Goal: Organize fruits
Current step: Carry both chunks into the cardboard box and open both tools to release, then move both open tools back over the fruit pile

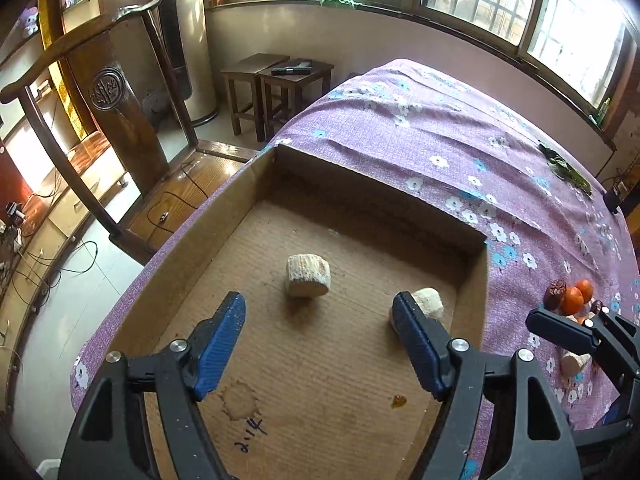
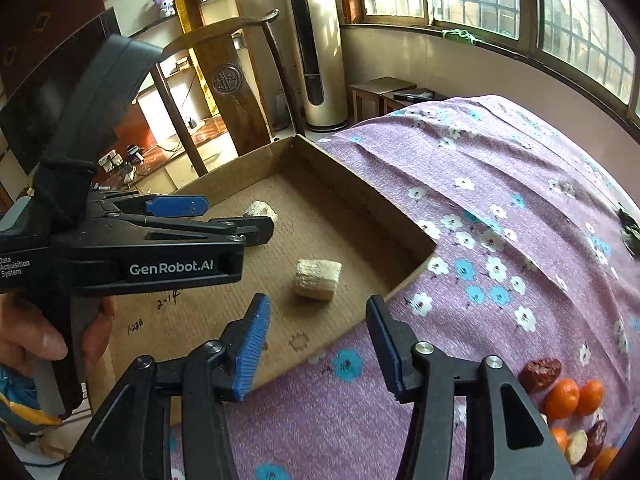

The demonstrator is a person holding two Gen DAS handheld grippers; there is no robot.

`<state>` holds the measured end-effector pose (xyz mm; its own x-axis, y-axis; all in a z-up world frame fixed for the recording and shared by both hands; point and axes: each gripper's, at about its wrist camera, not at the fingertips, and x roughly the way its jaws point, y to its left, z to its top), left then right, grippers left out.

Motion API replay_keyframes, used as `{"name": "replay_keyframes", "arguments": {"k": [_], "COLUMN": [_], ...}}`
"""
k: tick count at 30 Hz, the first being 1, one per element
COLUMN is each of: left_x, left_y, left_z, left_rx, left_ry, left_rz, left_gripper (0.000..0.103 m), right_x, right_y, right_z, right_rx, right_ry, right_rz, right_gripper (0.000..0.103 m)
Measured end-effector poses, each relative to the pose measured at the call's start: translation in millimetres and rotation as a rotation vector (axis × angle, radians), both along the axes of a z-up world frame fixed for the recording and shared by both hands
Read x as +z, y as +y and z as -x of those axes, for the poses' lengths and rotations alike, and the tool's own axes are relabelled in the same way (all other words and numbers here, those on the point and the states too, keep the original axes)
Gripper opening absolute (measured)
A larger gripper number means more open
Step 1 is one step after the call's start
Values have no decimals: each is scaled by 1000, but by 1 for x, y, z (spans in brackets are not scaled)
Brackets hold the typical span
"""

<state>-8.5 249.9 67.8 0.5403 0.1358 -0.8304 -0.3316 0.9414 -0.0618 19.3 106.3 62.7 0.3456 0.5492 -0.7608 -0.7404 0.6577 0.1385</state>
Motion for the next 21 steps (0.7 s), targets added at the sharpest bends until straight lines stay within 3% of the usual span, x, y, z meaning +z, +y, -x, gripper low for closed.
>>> {"name": "replay_keyframes", "arguments": {"k": [10,16,21], "left_x": [18,13,1], "left_y": [-84,-137,-175], "left_z": [29,30,24], "left_rx": [-143,-243,-304], "left_ry": [-60,-48,-22], "left_rz": [14,49,61], "left_gripper": [82,82,82], "right_x": [0,-11,-19], "right_y": [-112,-185,-220], "right_z": [37,48,50], "right_rx": [-158,-284,-351], "right_ry": [2,32,51], "right_rz": [-8,9,5], "right_gripper": [64,64,64]}}
